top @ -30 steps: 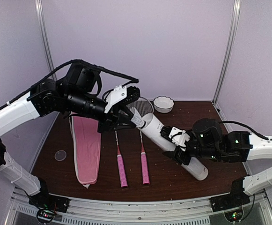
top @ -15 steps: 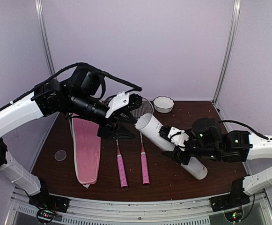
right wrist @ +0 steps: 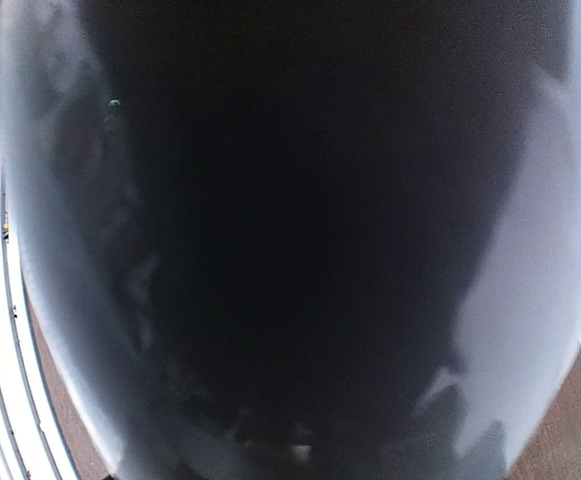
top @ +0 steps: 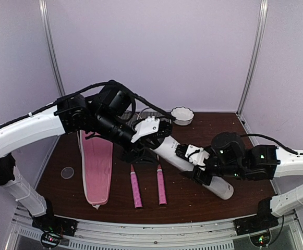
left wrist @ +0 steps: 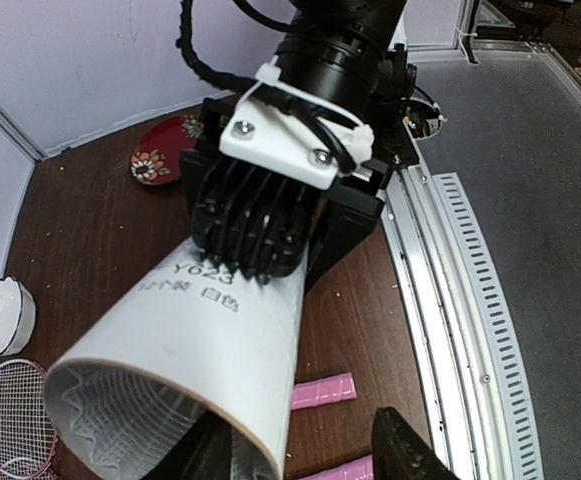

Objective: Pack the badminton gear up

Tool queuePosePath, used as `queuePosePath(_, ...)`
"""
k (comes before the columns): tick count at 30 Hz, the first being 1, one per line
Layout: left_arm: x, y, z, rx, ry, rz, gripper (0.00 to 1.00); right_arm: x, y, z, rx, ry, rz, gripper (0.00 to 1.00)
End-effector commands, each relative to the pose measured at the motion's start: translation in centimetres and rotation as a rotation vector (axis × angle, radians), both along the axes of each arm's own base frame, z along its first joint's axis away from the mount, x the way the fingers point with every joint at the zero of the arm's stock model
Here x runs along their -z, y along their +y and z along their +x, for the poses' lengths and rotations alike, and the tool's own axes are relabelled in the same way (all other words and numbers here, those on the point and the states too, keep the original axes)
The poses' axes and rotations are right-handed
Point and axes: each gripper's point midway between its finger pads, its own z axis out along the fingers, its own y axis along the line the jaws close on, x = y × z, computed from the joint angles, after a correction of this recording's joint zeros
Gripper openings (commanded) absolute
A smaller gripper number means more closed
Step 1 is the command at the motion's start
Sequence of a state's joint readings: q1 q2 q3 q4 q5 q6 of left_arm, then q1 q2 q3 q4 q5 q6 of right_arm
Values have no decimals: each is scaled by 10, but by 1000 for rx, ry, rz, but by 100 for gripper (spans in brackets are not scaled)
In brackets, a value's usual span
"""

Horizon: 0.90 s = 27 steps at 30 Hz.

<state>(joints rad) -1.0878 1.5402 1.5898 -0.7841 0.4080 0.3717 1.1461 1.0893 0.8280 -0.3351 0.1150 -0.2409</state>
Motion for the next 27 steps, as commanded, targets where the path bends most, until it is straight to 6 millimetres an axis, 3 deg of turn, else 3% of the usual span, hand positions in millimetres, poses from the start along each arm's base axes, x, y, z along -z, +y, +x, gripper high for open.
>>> queuePosePath(1, 8, -13, -14, 76, 21, 5, 49, -38, 13, 4, 0, -47, 122, 27)
queuePosePath(10, 29, -31, -18, 131, 80, 25, 50, -44, 16, 7, 5, -62, 142, 27)
queuePosePath(17, 30, -42, -13, 129, 75, -9, 53, -49, 18, 8, 4, -76, 159, 27)
queuePosePath(21, 6, -32, -1, 63, 26, -48, 54, -38, 16, 8, 3, -74, 127, 26)
queuePosePath(27, -40, 13, 18, -94, -39, -119, 56, -22, 10, 8, 15, -72, 97, 26)
